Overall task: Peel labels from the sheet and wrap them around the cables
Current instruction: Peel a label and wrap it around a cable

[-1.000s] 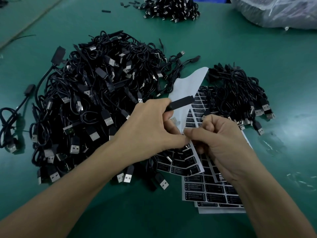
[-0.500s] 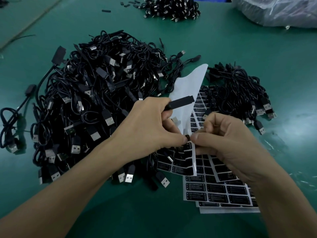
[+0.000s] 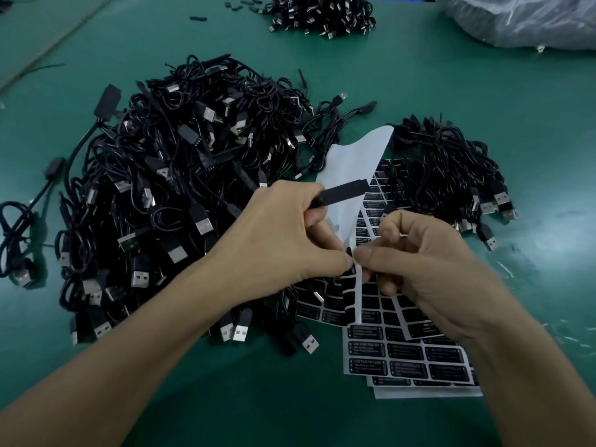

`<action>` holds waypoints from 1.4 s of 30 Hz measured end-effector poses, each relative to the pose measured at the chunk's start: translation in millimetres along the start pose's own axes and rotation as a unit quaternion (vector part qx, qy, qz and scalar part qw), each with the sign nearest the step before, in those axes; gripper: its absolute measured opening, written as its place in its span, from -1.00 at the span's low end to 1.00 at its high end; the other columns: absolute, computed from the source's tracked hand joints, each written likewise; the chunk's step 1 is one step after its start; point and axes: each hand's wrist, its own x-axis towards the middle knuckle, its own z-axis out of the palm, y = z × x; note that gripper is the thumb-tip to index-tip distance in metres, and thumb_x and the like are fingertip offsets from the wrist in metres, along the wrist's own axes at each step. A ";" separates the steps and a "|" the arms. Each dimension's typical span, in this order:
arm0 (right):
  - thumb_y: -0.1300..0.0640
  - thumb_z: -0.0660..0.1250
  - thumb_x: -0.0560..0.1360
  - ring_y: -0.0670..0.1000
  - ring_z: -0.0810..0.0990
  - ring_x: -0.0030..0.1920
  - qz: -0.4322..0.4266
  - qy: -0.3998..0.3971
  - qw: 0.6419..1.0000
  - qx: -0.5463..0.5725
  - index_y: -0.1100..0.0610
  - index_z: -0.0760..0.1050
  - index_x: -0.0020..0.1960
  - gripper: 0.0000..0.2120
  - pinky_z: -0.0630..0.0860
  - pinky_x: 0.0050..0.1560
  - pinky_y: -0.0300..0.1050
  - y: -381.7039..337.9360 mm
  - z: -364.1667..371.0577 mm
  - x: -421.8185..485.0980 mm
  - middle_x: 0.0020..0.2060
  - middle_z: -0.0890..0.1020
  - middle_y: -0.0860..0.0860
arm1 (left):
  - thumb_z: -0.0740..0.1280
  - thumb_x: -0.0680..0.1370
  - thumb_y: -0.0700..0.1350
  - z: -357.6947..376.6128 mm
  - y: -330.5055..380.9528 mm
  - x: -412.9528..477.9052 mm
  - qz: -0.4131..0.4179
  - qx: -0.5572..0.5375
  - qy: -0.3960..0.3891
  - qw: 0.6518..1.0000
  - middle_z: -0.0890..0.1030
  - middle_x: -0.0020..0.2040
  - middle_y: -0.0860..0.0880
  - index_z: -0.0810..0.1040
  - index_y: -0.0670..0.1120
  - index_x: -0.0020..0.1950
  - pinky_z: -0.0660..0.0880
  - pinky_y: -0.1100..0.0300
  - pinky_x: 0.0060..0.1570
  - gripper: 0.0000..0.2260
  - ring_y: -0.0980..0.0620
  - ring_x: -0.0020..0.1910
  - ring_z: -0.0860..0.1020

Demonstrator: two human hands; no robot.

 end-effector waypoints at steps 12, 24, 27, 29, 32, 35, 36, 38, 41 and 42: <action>0.44 0.43 0.41 -0.01 0.63 -0.38 0.004 -0.010 1.000 0.009 0.10 0.33 -0.25 -0.65 0.42 -0.52 -0.31 3.5 0.5 2.0 -0.38 0.64 0.13 | 0.56 0.34 -0.20 0.0 0.0 0.6 -0.005 0.007 0.016 1.000 0.71 -0.32 0.06 0.17 -0.07 -0.30 0.60 -0.20 -0.21 -0.50 0.00 -0.34 0.67; 0.45 0.42 0.40 0.05 0.64 -0.36 -0.013 0.002 1.000 -0.014 0.09 0.29 -0.22 -0.63 0.42 -0.51 -0.28 4.8 3.4 2.3 -0.34 0.67 0.21 | 0.44 0.33 -0.25 0.9 -6.5 6.1 -0.038 -0.045 0.002 0.998 0.68 -0.28 -0.24 0.19 -0.05 -0.27 0.60 -0.36 -0.20 -0.61 -0.13 -0.33 0.71; 0.46 0.41 0.41 0.03 0.63 -0.38 -0.015 0.013 1.000 -0.014 0.10 0.30 -0.22 -0.64 0.43 -0.52 -0.28 4.8 2.8 2.1 -0.35 0.67 0.18 | 0.45 0.31 -0.27 -0.3 -9.1 7.7 -0.044 -0.071 -0.014 0.996 0.69 -0.31 -0.16 0.19 -0.05 -0.27 0.63 -0.33 -0.17 -0.60 -0.16 -0.30 0.71; 0.44 0.40 0.42 0.03 0.64 -0.39 -0.015 0.022 1.000 -0.008 0.11 0.33 -0.24 -0.67 0.44 -0.52 -0.28 4.6 3.2 1.9 -0.36 0.67 0.17 | 0.46 0.33 -0.29 0.1 -10.4 8.0 -0.040 -0.080 -0.018 0.996 0.69 -0.32 -0.15 0.20 -0.05 -0.27 0.66 -0.24 -0.19 -0.59 -0.15 -0.29 0.72; 0.31 0.44 0.45 0.02 0.63 -0.37 -0.028 0.037 0.999 -0.014 0.13 0.36 -0.23 -0.74 0.44 -0.50 -0.27 4.8 5.9 1.3 -0.35 0.67 0.16 | 0.45 0.31 -0.29 1.3 -10.9 8.3 -0.036 -0.098 -0.016 0.994 0.68 -0.33 -0.16 0.20 -0.05 -0.28 0.67 0.00 -0.27 -0.59 -0.15 -0.29 0.71; 0.08 0.55 0.40 -0.03 0.48 -0.44 -0.062 0.080 0.992 -0.070 0.09 0.39 -0.23 -0.69 0.38 -0.50 -0.26 6.6 7.5 1.7 -0.41 0.56 0.06 | 0.44 0.30 -0.29 1.3 -9.8 8.6 -0.040 -0.106 -0.019 0.993 0.68 -0.33 -0.17 0.19 -0.05 -0.28 0.64 0.09 -0.30 -0.61 -0.16 -0.30 0.71; 0.06 0.58 0.38 -0.04 0.41 -0.46 -0.078 0.099 0.987 -0.099 0.05 0.40 -0.25 -0.67 0.36 -0.51 -0.24 6.9 6.6 2.2 -0.43 0.50 0.04 | 0.43 0.32 -0.31 1.0 -9.7 8.5 -0.039 -0.110 -0.020 0.993 0.68 -0.33 -0.17 0.19 -0.05 -0.28 0.63 0.11 -0.31 -0.60 -0.14 -0.30 0.70; 0.10 0.56 0.35 -0.05 0.35 -0.46 -0.099 0.123 0.978 -0.135 -0.02 0.42 -0.30 -0.70 0.33 -0.48 -0.22 7.1 3.6 3.0 -0.46 0.45 -0.01 | 0.42 0.36 -0.37 0.5 -10.6 8.4 -0.041 -0.120 -0.021 0.992 0.68 -0.32 -0.18 0.20 -0.06 -0.27 0.62 0.13 -0.32 -0.59 -0.11 -0.31 0.70; 0.27 0.49 0.36 -0.09 0.36 -0.45 -0.113 0.157 0.962 -0.195 0.06 0.44 -0.21 -0.76 0.36 -0.42 -0.22 8.0 -5.3 3.7 -0.46 0.47 -0.05 | 0.41 0.40 -0.40 -0.7 -12.2 9.2 -0.055 -0.143 -0.004 0.988 0.66 -0.38 -0.14 0.20 -0.06 -0.27 0.61 0.16 -0.36 -0.59 -0.09 -0.33 0.70; 0.30 0.46 0.36 -0.12 0.35 -0.46 -0.116 0.170 0.951 -0.231 0.07 0.45 -0.18 -0.78 0.36 -0.39 -0.23 8.4 -8.3 3.9 -0.48 0.45 -0.09 | 0.41 0.41 -0.41 -1.4 -12.5 9.7 -0.060 -0.157 0.006 0.986 0.64 -0.40 -0.13 0.20 -0.06 -0.27 0.59 0.19 -0.39 -0.58 -0.07 -0.36 0.69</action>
